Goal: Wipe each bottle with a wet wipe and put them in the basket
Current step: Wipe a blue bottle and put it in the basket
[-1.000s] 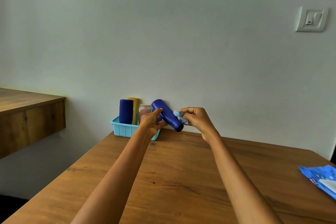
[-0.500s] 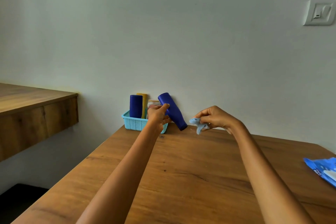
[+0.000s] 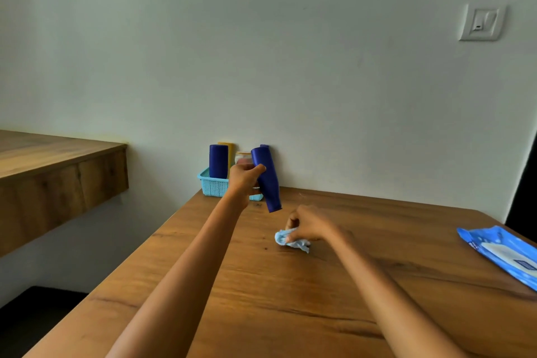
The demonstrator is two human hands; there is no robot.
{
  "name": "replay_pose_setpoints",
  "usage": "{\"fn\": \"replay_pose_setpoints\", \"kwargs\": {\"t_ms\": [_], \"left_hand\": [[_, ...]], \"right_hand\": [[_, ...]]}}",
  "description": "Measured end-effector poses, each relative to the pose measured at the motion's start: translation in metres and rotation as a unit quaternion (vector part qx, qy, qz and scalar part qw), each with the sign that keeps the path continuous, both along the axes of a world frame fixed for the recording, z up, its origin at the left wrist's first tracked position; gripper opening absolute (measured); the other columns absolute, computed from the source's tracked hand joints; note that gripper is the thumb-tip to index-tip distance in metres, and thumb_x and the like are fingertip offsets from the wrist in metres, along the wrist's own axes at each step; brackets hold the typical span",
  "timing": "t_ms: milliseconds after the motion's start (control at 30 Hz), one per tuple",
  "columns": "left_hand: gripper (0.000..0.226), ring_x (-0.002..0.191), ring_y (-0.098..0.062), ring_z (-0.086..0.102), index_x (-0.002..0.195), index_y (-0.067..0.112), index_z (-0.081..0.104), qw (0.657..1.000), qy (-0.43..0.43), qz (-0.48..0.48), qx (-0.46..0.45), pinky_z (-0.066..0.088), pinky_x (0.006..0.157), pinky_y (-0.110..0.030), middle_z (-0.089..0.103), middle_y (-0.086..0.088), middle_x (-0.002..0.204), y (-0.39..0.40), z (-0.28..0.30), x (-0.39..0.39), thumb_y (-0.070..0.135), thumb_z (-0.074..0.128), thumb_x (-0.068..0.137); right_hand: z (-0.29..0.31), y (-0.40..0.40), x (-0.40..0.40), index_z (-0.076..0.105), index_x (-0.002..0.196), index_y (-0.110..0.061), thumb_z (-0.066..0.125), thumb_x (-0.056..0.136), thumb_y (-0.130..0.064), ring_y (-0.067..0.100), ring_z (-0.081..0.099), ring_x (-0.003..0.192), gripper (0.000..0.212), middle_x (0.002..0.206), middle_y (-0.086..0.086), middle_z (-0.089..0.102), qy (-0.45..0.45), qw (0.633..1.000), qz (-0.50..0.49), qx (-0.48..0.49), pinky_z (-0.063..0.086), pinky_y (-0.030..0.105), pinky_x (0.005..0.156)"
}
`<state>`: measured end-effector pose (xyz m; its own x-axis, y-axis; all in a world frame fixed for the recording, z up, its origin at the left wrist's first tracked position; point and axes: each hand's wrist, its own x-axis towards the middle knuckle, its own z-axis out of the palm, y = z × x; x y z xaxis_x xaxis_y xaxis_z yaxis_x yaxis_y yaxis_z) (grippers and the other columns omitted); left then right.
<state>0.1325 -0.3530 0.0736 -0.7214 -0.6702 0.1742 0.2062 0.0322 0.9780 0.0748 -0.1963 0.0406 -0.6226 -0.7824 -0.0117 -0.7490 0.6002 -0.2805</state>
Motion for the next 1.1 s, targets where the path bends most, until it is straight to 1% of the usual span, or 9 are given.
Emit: {"fn": "replay_pose_setpoints", "kwargs": {"t_ms": [167,267,367,500,600,667,800,933,1100], "left_hand": [[0.011,0.09,-0.025,0.062,0.101,0.006,0.057,1.0,0.007,-0.016,-0.014,0.055,0.066,-0.03,0.063,-0.009,0.093,-0.002,-0.001,0.013,0.01,0.059,0.09],[0.005,0.085,-0.02,0.063,0.095,0.008,0.058,0.999,0.002,-0.021,-0.025,0.053,0.06,-0.026,0.063,-0.005,0.088,-0.005,-0.003,0.014,0.01,0.059,0.09],[0.005,0.08,-0.015,0.063,0.087,0.015,0.058,0.999,-0.003,-0.032,-0.035,0.052,0.056,-0.022,0.064,-0.004,0.088,-0.007,-0.003,0.01,0.011,0.06,0.09],[0.003,0.083,-0.017,0.063,0.09,0.015,0.059,0.998,-0.01,-0.04,-0.046,0.052,0.056,-0.022,0.064,-0.005,0.09,-0.013,-0.003,0.004,0.012,0.059,0.09],[0.006,0.083,-0.017,0.063,0.097,0.013,0.058,0.996,0.001,-0.052,-0.067,0.052,0.056,-0.021,0.064,-0.005,0.091,-0.019,0.003,0.0,0.011,0.057,0.092],[0.01,0.082,-0.018,0.065,0.102,0.011,0.059,0.994,0.02,-0.071,-0.079,0.057,0.062,-0.024,0.066,-0.007,0.091,-0.023,0.011,-0.003,0.008,0.055,0.093],[0.03,0.105,-0.029,0.062,0.125,0.0,0.052,0.991,0.042,-0.05,-0.119,0.051,0.093,-0.04,0.064,-0.017,0.113,-0.041,0.032,-0.013,0.005,0.051,0.095],[0.034,0.105,-0.028,0.061,0.123,0.002,0.048,0.988,0.065,0.024,-0.14,0.051,0.086,-0.036,0.062,-0.017,0.118,-0.065,0.051,-0.028,0.006,0.059,0.091],[0.019,0.097,-0.026,0.062,0.107,0.0,0.056,0.973,0.01,0.106,-0.202,0.053,0.088,-0.04,0.064,-0.018,0.11,-0.088,0.044,-0.055,0.005,0.061,0.089]], "right_hand": [[0.007,0.0,0.002,0.072,0.091,-0.017,0.054,0.092,-0.031,0.01,0.054,0.066,0.022,0.1,0.0,0.07,-0.045,0.999,-0.009,-0.027,0.041,0.024,0.06],[0.013,-0.002,-0.003,0.071,0.104,-0.015,0.055,0.09,-0.017,0.01,0.062,0.091,0.021,0.11,-0.001,0.068,-0.062,0.996,-0.009,-0.059,0.051,0.029,0.083],[0.015,-0.007,-0.009,0.068,0.102,-0.017,0.065,0.084,-0.014,0.008,0.059,0.089,0.019,0.104,-0.002,0.066,-0.045,0.997,-0.009,-0.062,0.047,0.022,0.072],[0.023,-0.021,-0.018,0.063,0.1,-0.019,0.058,0.09,-0.021,0.009,0.054,0.086,0.011,0.104,-0.001,0.064,-0.004,0.968,-0.055,-0.244,0.039,0.022,0.072],[0.041,-0.038,-0.021,0.059,0.115,-0.015,0.056,0.092,-0.026,0.012,0.055,0.087,0.026,0.107,-0.001,0.061,-0.059,0.925,-0.048,-0.371,0.044,0.021,0.069],[0.054,-0.052,-0.023,0.055,0.123,-0.013,0.057,0.092,-0.025,0.015,0.059,0.094,0.034,0.113,0.001,0.061,-0.108,0.912,-0.013,-0.396,0.051,0.024,0.072],[0.081,-0.079,-0.037,0.056,0.124,-0.01,0.06,0.09,-0.019,0.016,0.061,0.096,0.036,0.111,0.007,0.065,-0.127,0.896,0.015,-0.425,0.054,0.026,0.074],[0.096,-0.104,-0.055,0.057,0.121,-0.01,0.062,0.088,-0.02,0.018,0.063,0.092,0.035,0.111,0.007,0.065,-0.088,0.893,0.027,-0.441,0.055,0.034,0.083],[0.085,-0.14,-0.08,0.058,0.116,-0.009,0.063,0.088,-0.02,0.021,0.064,0.09,0.031,0.11,0.008,0.066,-0.074,0.894,0.001,-0.442,0.054,0.037,0.085]]}}
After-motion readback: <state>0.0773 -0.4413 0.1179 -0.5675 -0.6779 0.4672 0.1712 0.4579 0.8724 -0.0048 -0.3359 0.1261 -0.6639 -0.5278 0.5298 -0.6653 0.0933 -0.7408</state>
